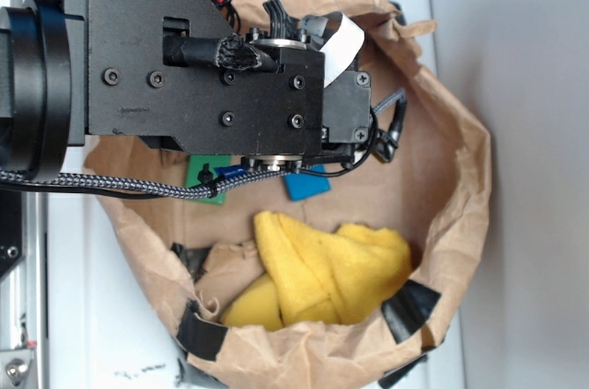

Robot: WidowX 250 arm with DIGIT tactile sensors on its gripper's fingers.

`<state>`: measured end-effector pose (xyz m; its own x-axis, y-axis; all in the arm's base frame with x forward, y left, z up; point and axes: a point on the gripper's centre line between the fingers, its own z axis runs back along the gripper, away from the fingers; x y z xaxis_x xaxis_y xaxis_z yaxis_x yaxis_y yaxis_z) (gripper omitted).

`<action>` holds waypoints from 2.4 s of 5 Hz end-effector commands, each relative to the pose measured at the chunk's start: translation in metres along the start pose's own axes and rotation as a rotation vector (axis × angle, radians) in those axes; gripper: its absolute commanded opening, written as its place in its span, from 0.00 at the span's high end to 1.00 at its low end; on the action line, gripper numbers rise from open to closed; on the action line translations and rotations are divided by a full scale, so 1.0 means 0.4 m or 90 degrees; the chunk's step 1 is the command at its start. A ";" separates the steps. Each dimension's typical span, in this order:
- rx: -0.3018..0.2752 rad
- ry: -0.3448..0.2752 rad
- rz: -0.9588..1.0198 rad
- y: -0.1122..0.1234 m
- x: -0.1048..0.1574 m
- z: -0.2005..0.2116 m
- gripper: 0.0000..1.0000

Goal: Grab the blue block.

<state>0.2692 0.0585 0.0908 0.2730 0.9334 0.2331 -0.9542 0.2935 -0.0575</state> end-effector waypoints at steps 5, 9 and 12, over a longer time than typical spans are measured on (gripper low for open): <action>0.046 0.033 0.167 -0.005 -0.022 0.018 0.00; 0.070 0.028 0.187 -0.032 -0.032 -0.024 0.00; 0.142 0.102 0.303 -0.068 -0.055 -0.031 0.00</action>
<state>0.2878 0.0287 0.0578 -0.1758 0.9811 0.0811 -0.9721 -0.1860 0.1430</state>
